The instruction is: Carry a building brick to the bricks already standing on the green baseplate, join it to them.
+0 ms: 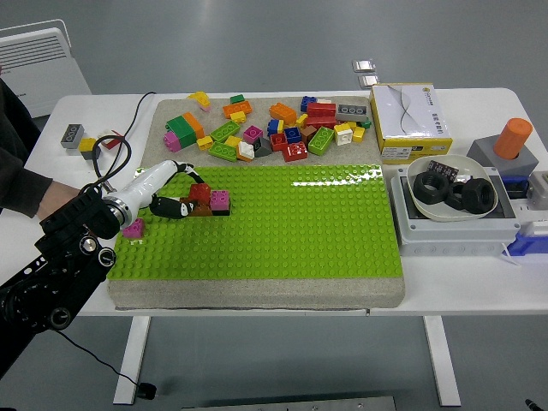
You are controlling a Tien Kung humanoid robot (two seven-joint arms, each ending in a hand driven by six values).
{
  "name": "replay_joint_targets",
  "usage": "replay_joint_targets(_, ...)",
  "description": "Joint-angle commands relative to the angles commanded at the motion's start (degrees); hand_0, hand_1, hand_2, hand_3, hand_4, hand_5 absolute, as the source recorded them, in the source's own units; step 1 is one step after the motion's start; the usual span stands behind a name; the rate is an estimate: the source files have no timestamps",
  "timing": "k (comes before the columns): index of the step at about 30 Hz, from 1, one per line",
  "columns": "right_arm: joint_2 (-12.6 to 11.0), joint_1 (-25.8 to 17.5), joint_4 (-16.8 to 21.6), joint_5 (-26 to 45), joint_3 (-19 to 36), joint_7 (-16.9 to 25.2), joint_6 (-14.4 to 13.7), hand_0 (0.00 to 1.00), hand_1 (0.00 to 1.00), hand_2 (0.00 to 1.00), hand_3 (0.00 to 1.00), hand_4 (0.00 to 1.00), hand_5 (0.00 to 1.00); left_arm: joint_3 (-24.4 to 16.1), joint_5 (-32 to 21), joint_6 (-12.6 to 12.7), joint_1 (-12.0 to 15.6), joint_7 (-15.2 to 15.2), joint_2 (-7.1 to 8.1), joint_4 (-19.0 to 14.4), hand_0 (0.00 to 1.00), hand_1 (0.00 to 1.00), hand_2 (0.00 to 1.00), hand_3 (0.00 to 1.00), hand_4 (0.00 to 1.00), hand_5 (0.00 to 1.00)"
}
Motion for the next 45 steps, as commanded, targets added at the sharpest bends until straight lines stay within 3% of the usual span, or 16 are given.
replay_joint_targets(13, 0.1, -0.1, 0.0, -0.7, 0.5, 0.0, 0.1, 0.521, 0.563, 0.752, 0.839, 0.938, 0.998, -0.4, 0.9, 0.2, 0.1, 0.0, -0.78, 0.9, 0.957, 0.948, 0.925, 0.489, 0.636, 0.002)
replay_joint_targets(29, 0.0, 0.0, 0.0, -0.1, 0.0, 0.0, -0.1, 0.521, 0.564, 0.752, 0.838, 0.939, 0.998, -1.3, 3.3, -0.2, 0.1, 0.8, -0.01, -0.4, 0.957, 0.948, 0.924, 0.489, 0.639, 0.002)
replay_joint_targets(45, 0.1, 0.2, 0.0, -0.6, 0.4, 0.0, 0.1, 0.521, 0.561, 0.752, 0.839, 0.94, 0.998, 0.2, 3.0, 0.2, -0.4, 0.5, -1.88, 1.1, 0.957, 0.946, 0.924, 0.491, 0.644, 0.002)
